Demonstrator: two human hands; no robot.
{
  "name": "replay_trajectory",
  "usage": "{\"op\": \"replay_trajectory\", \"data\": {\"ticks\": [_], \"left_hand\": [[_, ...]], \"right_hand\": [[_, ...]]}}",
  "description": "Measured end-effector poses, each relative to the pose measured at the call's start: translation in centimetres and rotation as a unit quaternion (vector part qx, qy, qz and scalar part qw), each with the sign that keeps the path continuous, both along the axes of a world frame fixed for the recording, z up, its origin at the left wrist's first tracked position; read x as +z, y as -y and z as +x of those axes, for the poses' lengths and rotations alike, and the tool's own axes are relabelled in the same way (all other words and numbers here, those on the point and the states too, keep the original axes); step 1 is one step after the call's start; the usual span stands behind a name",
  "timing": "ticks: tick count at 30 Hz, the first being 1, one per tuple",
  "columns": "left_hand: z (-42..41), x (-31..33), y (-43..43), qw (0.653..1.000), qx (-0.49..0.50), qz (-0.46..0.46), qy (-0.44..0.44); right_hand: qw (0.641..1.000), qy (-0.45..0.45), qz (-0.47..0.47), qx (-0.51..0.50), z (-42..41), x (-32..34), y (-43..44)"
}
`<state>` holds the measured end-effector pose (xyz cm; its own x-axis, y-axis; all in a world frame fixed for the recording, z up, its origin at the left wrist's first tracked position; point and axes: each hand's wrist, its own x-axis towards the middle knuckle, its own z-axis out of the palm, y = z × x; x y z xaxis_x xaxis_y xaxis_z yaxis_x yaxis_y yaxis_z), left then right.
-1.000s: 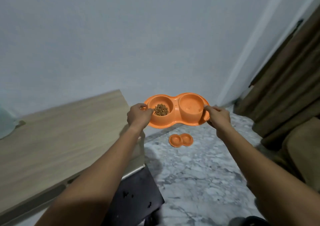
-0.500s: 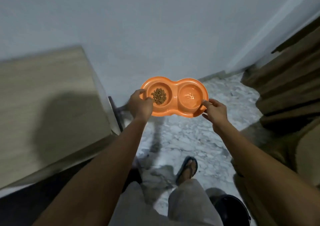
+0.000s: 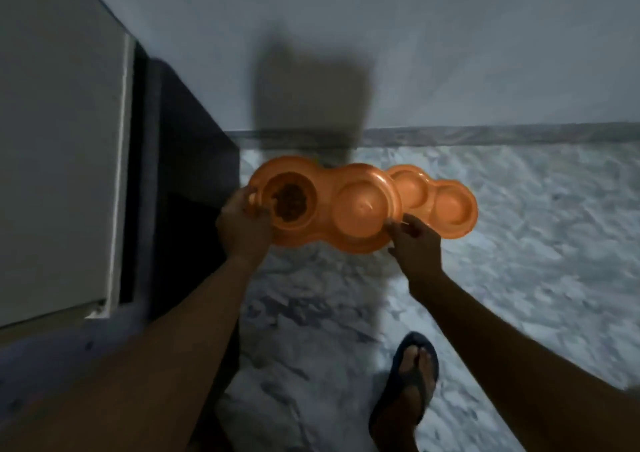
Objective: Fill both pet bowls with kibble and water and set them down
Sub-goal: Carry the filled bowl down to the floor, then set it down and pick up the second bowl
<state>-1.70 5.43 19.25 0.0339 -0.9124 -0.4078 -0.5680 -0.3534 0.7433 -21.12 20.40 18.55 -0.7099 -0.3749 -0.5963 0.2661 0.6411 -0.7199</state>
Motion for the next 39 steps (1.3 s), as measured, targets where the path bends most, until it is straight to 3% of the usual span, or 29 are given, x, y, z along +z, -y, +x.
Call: {"op": "replay_trajectory", "data": {"ticks": [7,12,18,22,25,30,34,39], "left_hand": [[0.5,-17.9,1.6,0.996,0.068,-0.009,0.049],[0.1,-22.8,4.2,0.997,0.029,-0.013,0.071],[-0.5,-23.9,4.9,0.992,-0.015,0.038,0.115],[-4.2,-21.9,3.0,0.988,-0.028,-0.072,0.13],[-9.3,-20.9,0.5,0.976,-0.146,-0.114,0.113],[-19.4,-20.9,-3.7,0.954,-0.273,-0.062,0.105],[-24.9,-22.7,-5.3,0.925,-0.315,-0.024,0.21],[-27.2,-24.4,-6.2,0.897,-0.325,-0.005,0.299]], "right_hand": [[0.999,0.009,0.008,0.044,-0.6,-17.8,5.5],[0.998,-0.004,0.028,0.056,-0.6,-23.5,7.2],[0.989,-0.07,0.061,0.118,-0.3,-23.3,7.8],[0.988,-0.078,0.051,0.12,-0.7,-21.9,6.1],[0.991,-0.114,0.053,0.038,-2.9,-21.0,3.5],[0.97,-0.174,0.106,-0.131,-9.6,-20.7,-1.4],[0.959,-0.132,0.168,-0.184,-15.1,-22.2,-4.7],[0.974,-0.027,0.127,-0.188,-18.1,-23.9,-6.8]]}}
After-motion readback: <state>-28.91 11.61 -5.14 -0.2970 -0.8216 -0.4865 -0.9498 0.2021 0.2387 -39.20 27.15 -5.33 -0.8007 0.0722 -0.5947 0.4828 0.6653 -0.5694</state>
